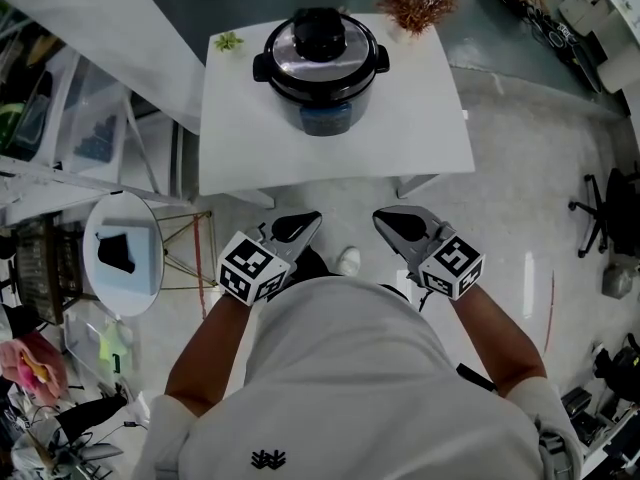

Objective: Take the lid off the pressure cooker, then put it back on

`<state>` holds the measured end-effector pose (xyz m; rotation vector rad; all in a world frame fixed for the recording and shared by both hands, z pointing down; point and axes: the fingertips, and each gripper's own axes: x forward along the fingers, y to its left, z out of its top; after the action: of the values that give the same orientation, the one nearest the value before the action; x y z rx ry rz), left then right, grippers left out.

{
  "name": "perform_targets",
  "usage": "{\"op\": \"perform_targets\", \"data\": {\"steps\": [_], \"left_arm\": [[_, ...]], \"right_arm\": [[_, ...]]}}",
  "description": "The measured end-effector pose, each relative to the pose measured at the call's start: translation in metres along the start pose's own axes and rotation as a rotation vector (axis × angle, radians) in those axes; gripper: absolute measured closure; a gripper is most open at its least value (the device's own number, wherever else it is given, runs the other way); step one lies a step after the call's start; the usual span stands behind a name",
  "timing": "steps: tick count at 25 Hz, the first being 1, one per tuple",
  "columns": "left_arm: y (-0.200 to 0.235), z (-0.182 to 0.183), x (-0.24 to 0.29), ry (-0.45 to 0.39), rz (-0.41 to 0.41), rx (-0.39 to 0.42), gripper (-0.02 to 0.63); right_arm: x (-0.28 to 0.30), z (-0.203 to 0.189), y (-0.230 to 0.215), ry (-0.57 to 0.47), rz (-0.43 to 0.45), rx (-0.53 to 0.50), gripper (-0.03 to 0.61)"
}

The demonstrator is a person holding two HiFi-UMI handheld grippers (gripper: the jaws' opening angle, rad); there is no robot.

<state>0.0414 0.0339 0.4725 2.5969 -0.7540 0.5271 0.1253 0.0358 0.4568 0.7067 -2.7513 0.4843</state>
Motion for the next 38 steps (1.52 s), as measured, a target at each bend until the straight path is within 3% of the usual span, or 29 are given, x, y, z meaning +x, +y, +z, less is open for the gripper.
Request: {"op": "perform_targets", "data": {"steps": [16,38], "left_arm": [[0.008,0.003,-0.003,-0.028,0.027,-0.02,0.606],[-0.002,-0.005,0.001,0.003,0.028,-0.047,0.606]], "right_arm": [[0.004,0.001,-0.001,-0.001,-0.01,-0.009,0.566],[0.004,-0.004,0.004,0.0,0.012,-0.016,0.566]]}}
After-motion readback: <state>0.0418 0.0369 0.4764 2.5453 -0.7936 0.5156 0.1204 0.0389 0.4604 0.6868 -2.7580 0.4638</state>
